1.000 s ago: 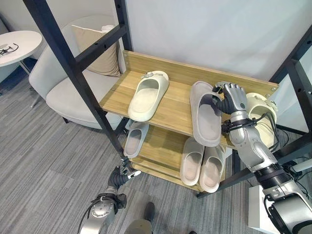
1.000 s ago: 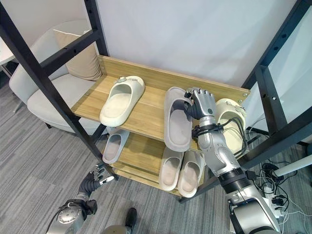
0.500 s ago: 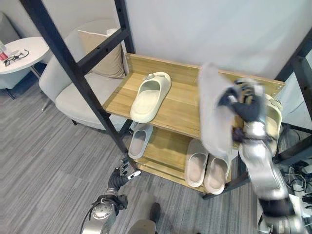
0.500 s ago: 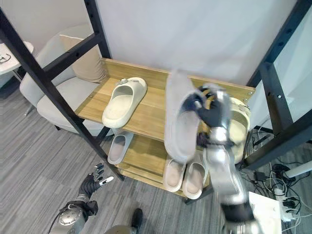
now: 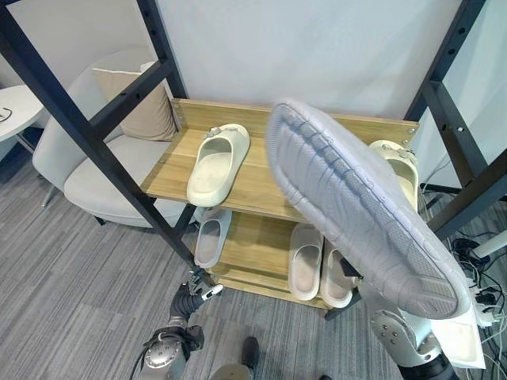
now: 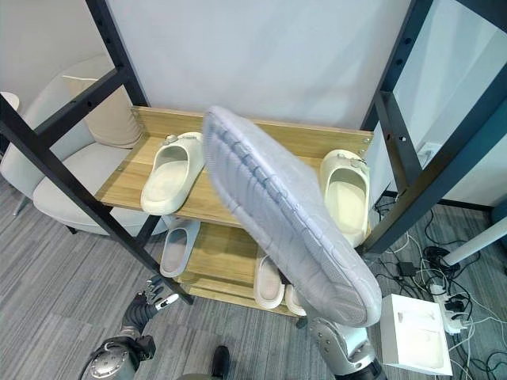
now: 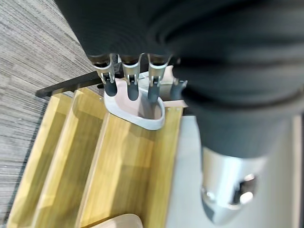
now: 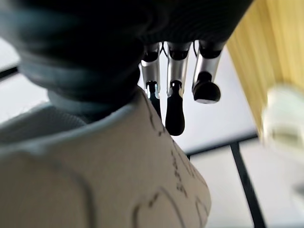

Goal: Arrange the slippers neatly on the shoe rack.

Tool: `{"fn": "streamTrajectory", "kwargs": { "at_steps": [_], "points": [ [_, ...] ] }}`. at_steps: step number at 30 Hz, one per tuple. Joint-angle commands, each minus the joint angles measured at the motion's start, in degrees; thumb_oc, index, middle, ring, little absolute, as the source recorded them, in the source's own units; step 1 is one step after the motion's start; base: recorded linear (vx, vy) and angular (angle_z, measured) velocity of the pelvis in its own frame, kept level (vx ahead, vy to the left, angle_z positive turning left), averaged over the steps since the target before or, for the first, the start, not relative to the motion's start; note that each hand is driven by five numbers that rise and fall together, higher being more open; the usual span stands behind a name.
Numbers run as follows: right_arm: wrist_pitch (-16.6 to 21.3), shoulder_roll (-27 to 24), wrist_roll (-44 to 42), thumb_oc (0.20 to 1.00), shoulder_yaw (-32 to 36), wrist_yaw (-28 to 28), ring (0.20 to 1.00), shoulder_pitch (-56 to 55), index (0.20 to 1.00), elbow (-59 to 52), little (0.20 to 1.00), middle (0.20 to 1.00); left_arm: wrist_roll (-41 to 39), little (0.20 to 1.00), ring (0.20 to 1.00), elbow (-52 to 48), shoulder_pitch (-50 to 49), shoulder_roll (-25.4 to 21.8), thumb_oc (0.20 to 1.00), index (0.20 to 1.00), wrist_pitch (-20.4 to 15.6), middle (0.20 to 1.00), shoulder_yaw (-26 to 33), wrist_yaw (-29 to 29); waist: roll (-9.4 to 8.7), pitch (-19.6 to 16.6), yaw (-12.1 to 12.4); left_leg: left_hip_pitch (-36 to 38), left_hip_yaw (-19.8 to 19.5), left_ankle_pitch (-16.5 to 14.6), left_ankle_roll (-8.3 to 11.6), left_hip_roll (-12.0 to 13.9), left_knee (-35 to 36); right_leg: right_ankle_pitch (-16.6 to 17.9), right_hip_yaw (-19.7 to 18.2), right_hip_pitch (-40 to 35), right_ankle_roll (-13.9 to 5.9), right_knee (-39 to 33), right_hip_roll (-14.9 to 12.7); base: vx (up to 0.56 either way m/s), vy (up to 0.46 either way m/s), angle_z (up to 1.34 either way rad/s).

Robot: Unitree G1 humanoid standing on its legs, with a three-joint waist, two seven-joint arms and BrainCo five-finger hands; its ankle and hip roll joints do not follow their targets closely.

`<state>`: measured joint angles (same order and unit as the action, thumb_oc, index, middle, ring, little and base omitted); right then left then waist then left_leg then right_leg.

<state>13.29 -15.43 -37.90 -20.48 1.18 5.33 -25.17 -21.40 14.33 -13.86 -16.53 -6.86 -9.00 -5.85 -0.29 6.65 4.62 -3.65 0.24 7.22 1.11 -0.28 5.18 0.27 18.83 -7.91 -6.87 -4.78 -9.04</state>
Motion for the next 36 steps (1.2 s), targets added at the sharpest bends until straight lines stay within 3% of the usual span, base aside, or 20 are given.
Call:
{"fn": "streamTrajectory", "kwargs": {
  "at_steps": [1,10,13,20,22,24,25,27,36],
  "points": [
    [1.6,0.1,-3.4,0.200,-0.6,-3.7,0.200,4.4,0.200,-2.2,0.200,0.200,-1.5,1.000,1.000,-1.4,4.0,-2.5,1.000,1.000,-4.0,1.000,-0.3,0.8,-0.22,-0.9,1.2,5.1,0.8,-7.5,3.39,4.6,-0.2,-2.0,-0.1,-0.2,-1.68,0.3,-2.4,-0.01,-0.017,0.04],
    [-2.1,0.0,0.6,0.200,-10.5,-8.5,0.200,8.1,0.200,3.6,0.200,0.200,-1.8,1.000,1.000,0.8,4.4,-2.1,1.000,1.000,-4.8,1.000,-1.1,1.8,-0.59,-0.4,3.4,4.9,-0.7,-6.7,3.96,5.1,-0.2,-2.7,1.7,-0.8,-1.02,1.0,-1.8,-0.02,-0.024,0.08],
    [-3.4,-0.7,6.8,0.200,-14.3,-9.6,0.200,9.7,0.200,8.0,0.200,0.200,-1.4,1.000,1.000,1.7,5.1,-2.2,1.000,1.000,-5.1,1.000,-1.8,2.4,-0.62,0.4,4.3,4.3,-1.6,-6.4,4.02,4.9,-0.2,-2.7,2.6,-0.8,-0.99,1.3,-1.9,-0.02,-0.004,0.09],
    [-2.8,-2.9,20.4,0.200,-14.3,-7.3,0.200,9.2,0.200,9.9,0.200,0.200,-0.5,1.000,1.000,3.4,5.5,-2.3,1.000,1.000,-5.2,1.000,-2.0,1.8,-0.89,0.9,4.7,3.9,-2.6,-6.3,4.13,5.0,-0.2,-3.2,3.7,-0.8,-1.01,1.8,-1.9,0.00,0.003,0.10],
    [-2.1,-5.9,35.3,0.200,-10.7,-1.5,0.200,6.2,0.200,11.1,0.200,0.200,-1.1,1.000,1.000,4.0,5.1,-2.0,1.000,1.000,-5.2,1.000,-0.9,-0.5,-0.96,2.2,4.6,3.6,-3.2,-6.2,3.84,5.3,-0.2,-4.2,3.9,0.4,-0.98,4.0,-1.7,-0.06,-0.008,0.04],
    [-2.5,-8.0,45.7,0.200,-7.6,4.8,0.200,6.9,0.200,11.6,0.200,0.200,-7.5,1.000,1.000,2.4,5.9,-1.3,1.000,1.000,-5.9,1.000,-1.2,-1.5,-0.24,6.9,4.4,1.1,-3.6,-4.9,3.12,6.1,-1.2,-5.8,3.2,6.2,-0.63,11.1,-2.7,-0.39,0.007,0.16],
    [-3.6,-8.3,51.1,0.200,-6.1,9.1,0.200,9.1,0.200,12.8,0.200,0.200,-13.2,1.000,1.000,1.3,8.1,-0.5,1.000,1.000,-6.7,1.000,-2.1,-2.4,0.28,10.9,4.3,-5.1,-4.0,-5.2,2.82,6.0,-7.0,-6.6,2.6,12.6,-0.18,17.7,-4.3,-0.61,0.054,0.09],
    [-6.1,-8.6,59.7,0.200,-3.9,15.3,0.200,12.8,0.200,14.4,0.200,0.200,-17.0,1.000,1.000,-0.7,12.6,0.3,1.000,1.000,-7.6,1.000,-4.6,-3.4,0.74,13.9,4.4,-17.0,-5.9,-6.5,2.66,4.4,-17.1,-7.9,2.1,21.9,0.45,25.6,-6.0,-0.48,0.067,-0.03],
    [-11.4,-8.1,73.4,0.200,-5.3,24.0,0.200,23.1,0.200,24.4,0.200,0.200,-14.0,1.000,1.000,-3.5,20.3,-0.4,1.000,1.000,-9.3,1.000,-8.4,-5.8,0.66,16.3,5.5,-25.1,-7.3,-8.1,2.64,4.2,-22.6,-9.7,1.3,29.3,0.51,30.9,-7.2,-0.07,0.039,0.15]
  ]
}}
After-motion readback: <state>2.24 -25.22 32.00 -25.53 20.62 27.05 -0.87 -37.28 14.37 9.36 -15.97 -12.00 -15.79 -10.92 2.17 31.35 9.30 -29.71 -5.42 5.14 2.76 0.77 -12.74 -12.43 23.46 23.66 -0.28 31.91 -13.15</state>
